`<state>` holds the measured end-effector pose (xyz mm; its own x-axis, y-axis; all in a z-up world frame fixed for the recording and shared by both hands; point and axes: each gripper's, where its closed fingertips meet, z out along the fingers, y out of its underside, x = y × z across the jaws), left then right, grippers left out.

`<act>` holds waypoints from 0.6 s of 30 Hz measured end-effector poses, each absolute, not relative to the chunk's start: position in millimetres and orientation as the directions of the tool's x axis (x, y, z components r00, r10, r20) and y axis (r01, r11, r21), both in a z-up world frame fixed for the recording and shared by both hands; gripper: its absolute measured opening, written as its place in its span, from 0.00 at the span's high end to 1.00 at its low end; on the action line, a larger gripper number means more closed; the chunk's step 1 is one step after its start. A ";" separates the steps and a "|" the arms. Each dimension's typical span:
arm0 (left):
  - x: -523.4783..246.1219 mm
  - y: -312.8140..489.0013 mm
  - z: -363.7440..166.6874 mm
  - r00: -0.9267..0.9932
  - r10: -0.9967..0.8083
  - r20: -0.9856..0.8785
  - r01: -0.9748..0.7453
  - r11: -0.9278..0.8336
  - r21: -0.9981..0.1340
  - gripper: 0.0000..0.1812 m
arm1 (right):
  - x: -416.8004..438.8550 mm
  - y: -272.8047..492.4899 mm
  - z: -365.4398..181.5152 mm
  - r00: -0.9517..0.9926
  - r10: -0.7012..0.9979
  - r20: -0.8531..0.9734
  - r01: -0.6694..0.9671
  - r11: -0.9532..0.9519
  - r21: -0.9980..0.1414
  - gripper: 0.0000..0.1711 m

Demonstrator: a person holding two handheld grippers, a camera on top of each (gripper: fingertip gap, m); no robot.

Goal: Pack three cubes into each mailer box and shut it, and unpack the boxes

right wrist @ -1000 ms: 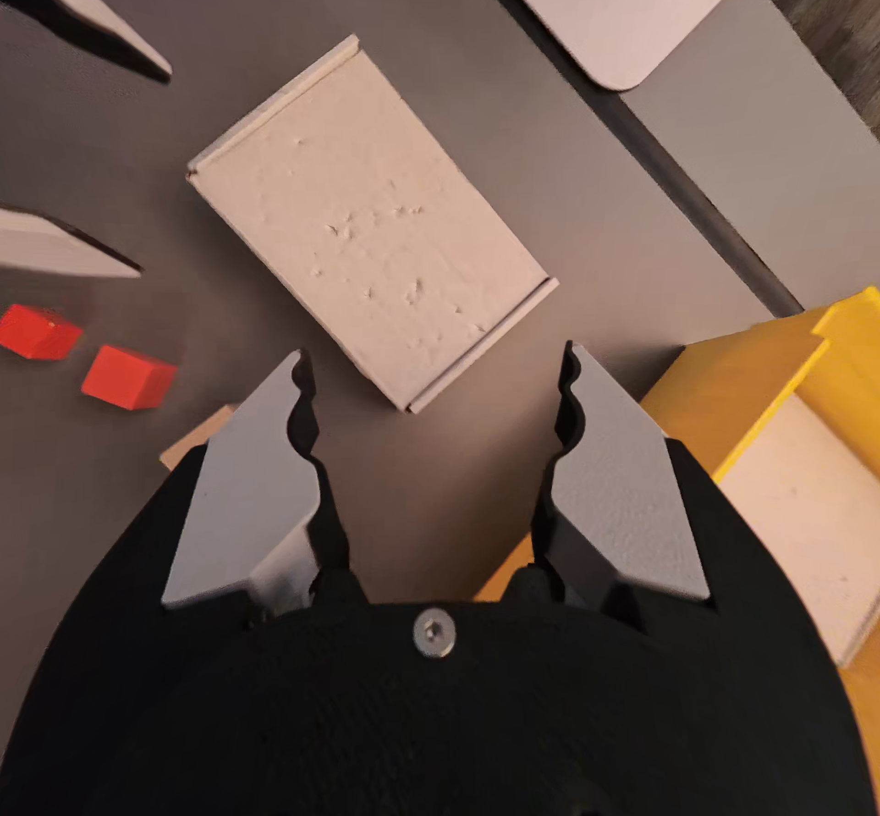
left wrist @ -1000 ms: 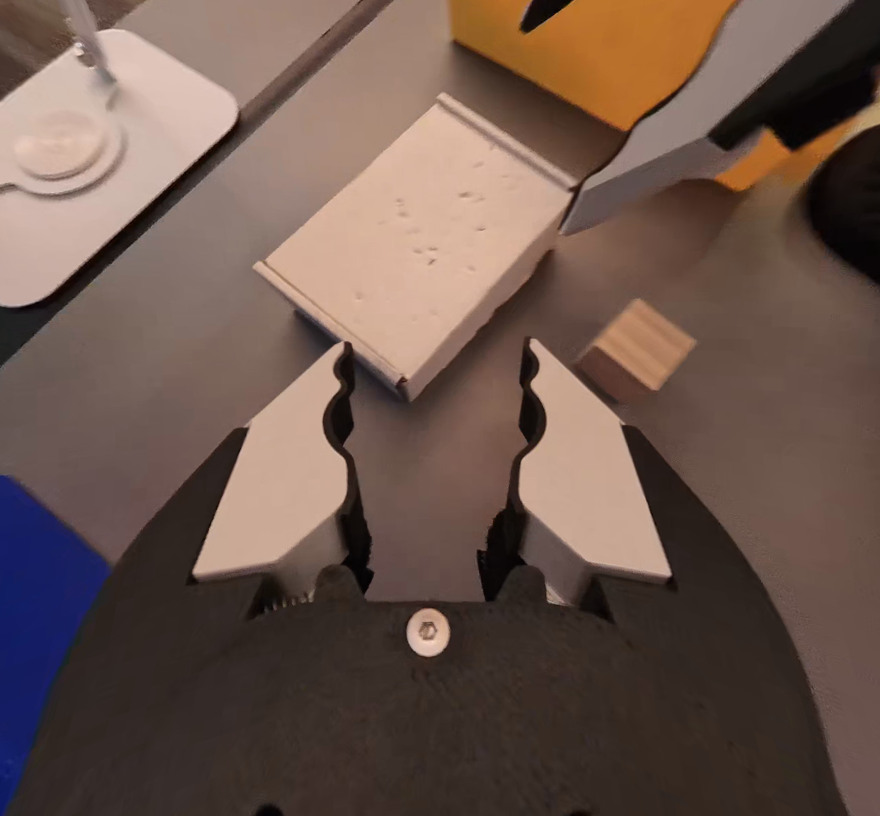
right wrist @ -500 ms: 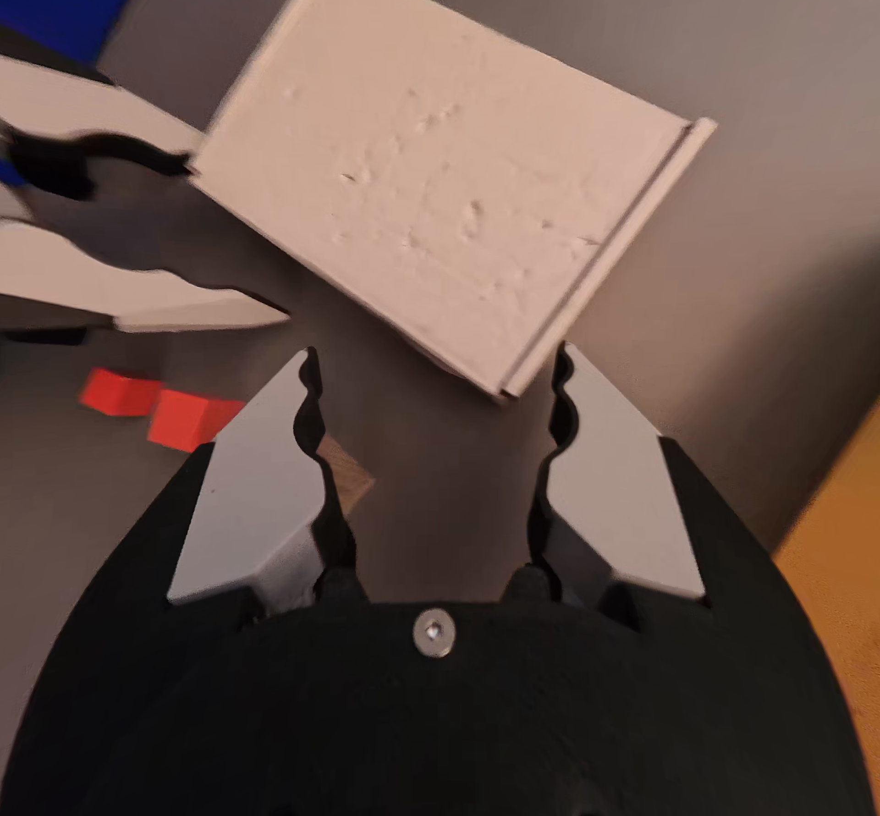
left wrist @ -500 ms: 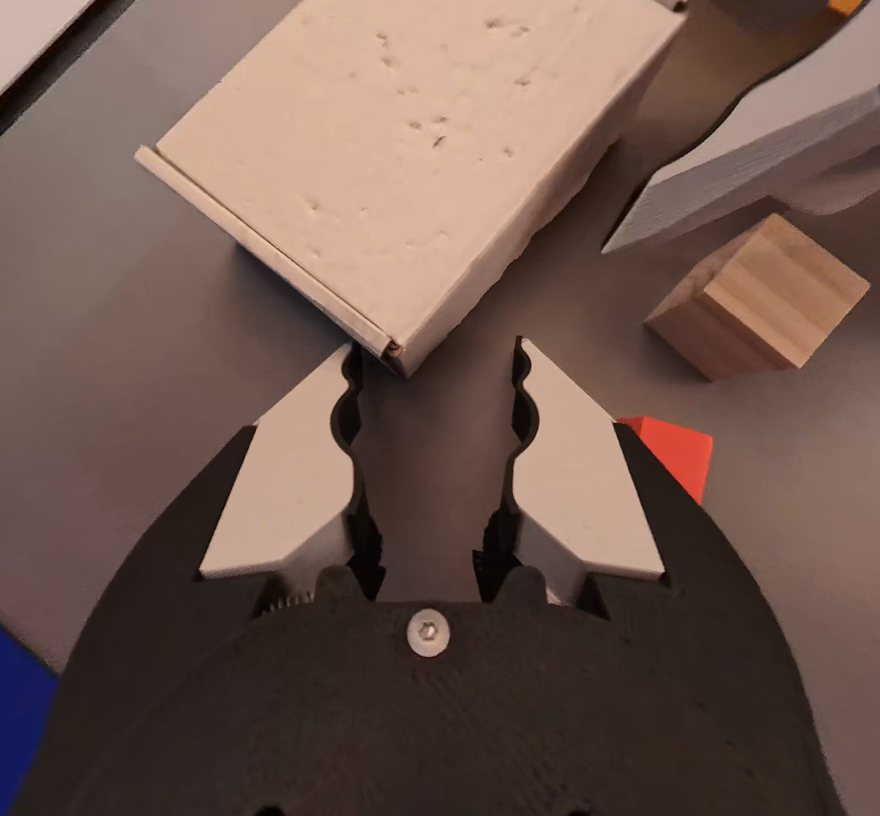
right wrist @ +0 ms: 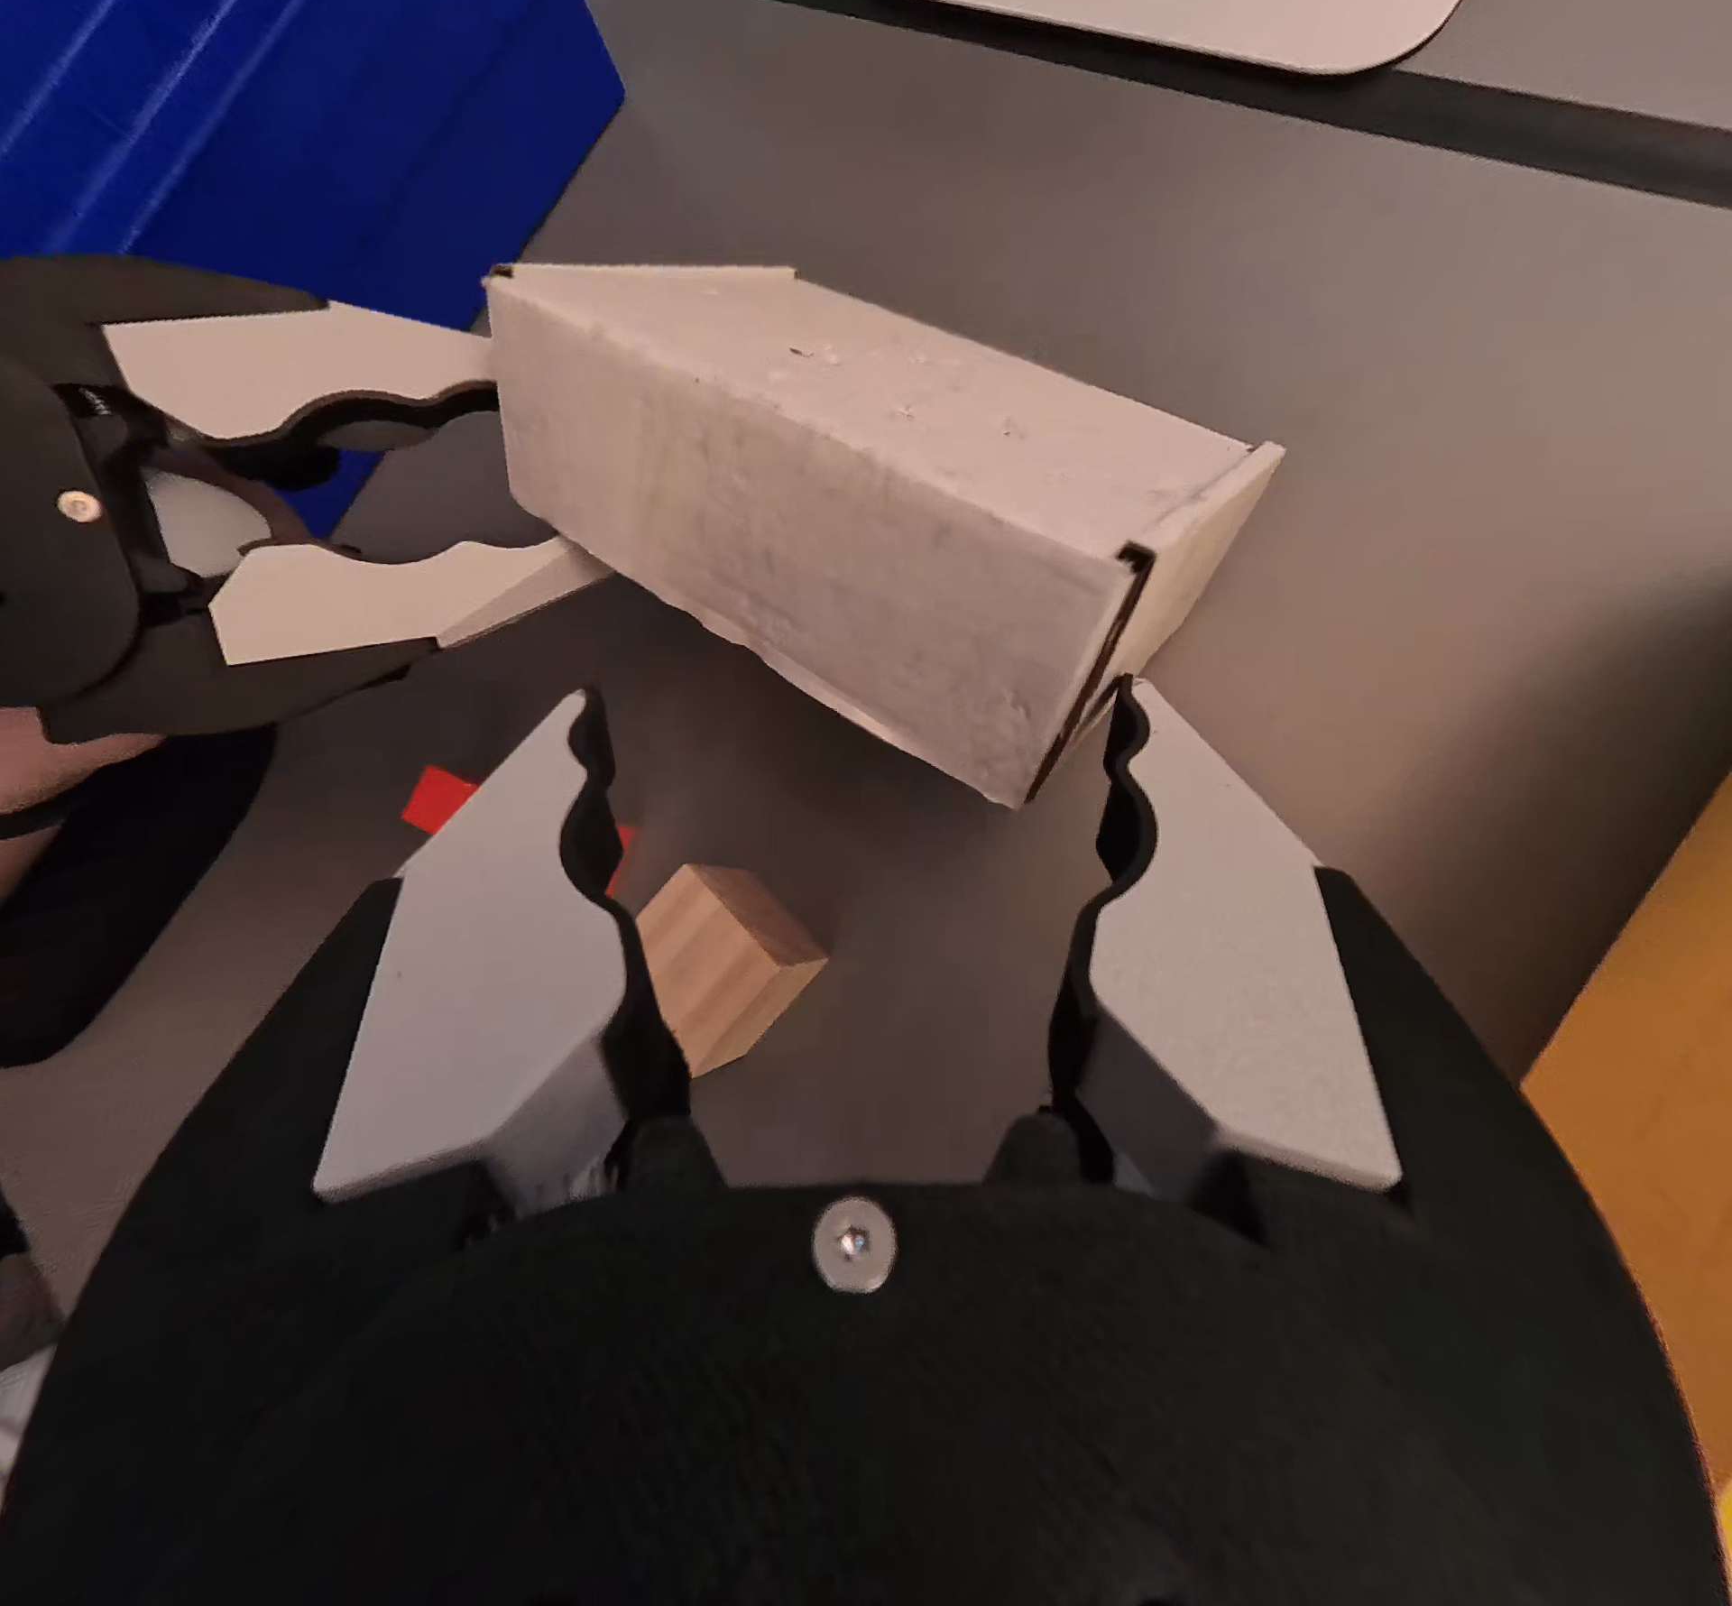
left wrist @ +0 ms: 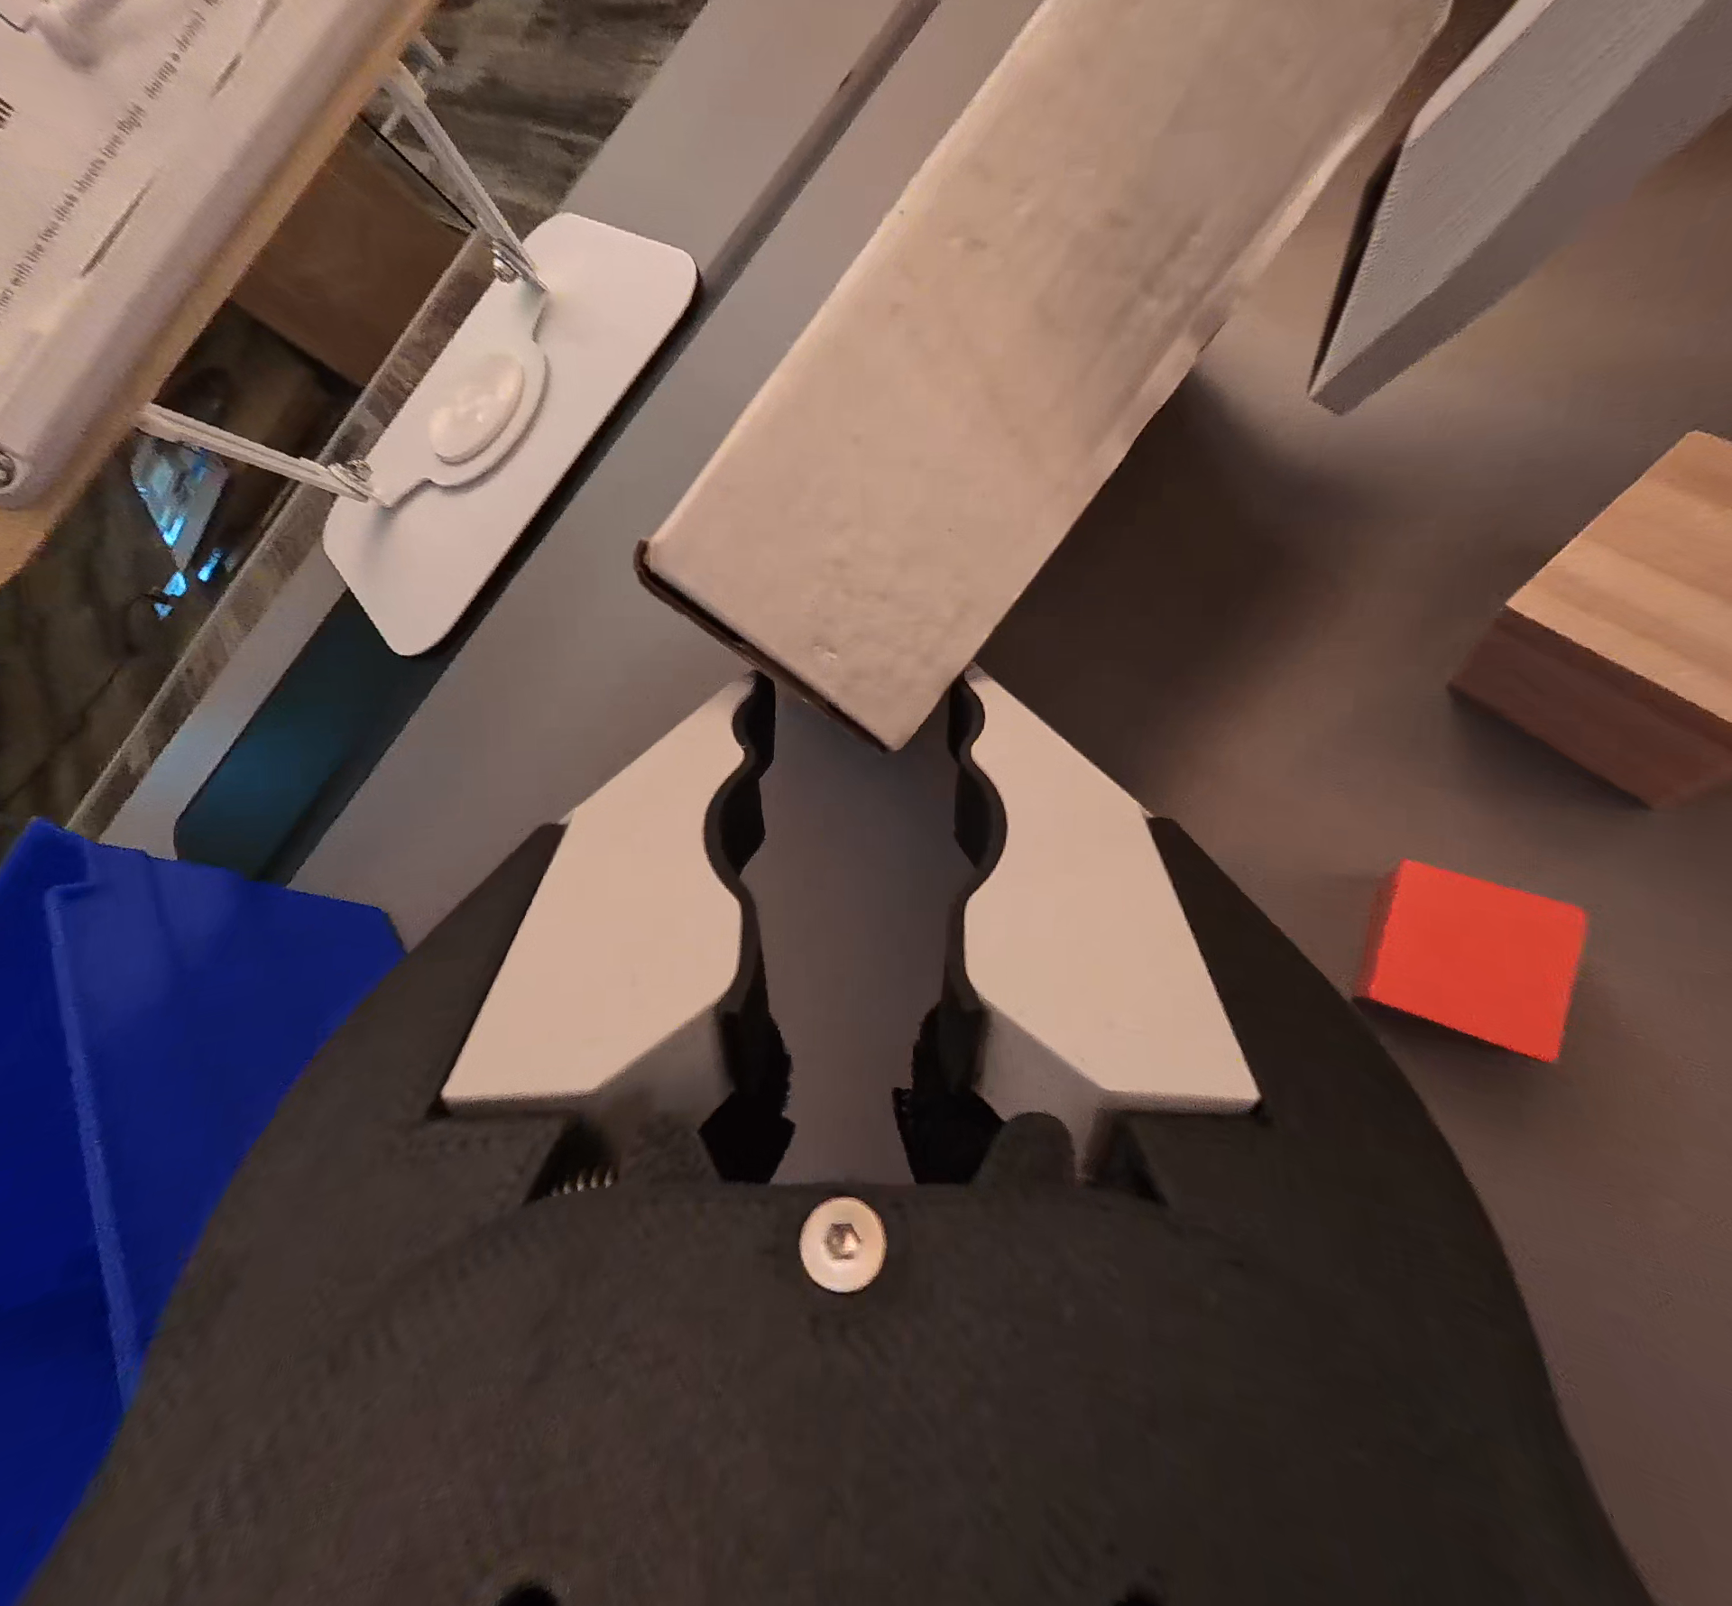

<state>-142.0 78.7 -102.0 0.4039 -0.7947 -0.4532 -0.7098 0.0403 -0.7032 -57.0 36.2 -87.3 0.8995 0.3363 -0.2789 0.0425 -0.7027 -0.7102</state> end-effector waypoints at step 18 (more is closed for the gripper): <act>-128.4 84.3 -104.8 0.436 -0.861 -0.263 -0.606 -0.064 -0.793 0.84 | -67.5 91.0 -83.9 0.294 0.718 0.630 0.950 -0.149 -0.273 0.64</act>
<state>-128.4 84.3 -104.8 0.4357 -0.8608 -0.2631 -0.6056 -0.0640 -0.7932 -67.5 91.0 -83.9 0.2942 0.7184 0.6304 0.9503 -0.1492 -0.2734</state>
